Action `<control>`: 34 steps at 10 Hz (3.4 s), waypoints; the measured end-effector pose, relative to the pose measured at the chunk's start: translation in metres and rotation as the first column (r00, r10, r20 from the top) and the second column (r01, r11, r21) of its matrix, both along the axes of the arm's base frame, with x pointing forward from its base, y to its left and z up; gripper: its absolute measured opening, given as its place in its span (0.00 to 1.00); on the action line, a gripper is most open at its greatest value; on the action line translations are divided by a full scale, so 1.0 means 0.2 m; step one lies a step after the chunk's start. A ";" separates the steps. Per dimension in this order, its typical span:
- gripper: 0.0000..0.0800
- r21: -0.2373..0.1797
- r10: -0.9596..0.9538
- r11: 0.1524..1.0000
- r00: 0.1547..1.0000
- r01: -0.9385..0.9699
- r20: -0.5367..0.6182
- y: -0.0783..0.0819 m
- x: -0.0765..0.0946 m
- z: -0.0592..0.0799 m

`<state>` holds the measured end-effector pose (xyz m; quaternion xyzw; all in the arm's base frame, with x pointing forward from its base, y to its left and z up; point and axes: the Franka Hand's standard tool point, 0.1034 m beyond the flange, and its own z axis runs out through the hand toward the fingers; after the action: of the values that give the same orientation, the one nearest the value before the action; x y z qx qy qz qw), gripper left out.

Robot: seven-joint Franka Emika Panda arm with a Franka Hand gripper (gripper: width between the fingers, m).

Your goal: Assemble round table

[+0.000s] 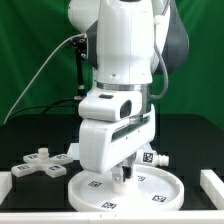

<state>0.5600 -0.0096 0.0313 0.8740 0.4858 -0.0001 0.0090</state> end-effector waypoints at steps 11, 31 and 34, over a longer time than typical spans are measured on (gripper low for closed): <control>0.58 0.003 -0.025 1.000 1.000 0.025 -0.004 0.09 -0.06 0.00; 0.50 0.012 -0.044 0.999 0.999 0.044 -0.018 0.23 0.02 -0.10; 0.57 0.011 -0.042 0.999 0.999 0.043 -0.021 0.24 0.02 -0.10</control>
Offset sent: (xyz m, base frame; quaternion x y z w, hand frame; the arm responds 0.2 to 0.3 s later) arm 0.0038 -0.0021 0.0227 0.0045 -0.0219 -0.0014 0.9997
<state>0.5641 0.0375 0.0114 0.8842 0.4671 -0.0064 -0.0010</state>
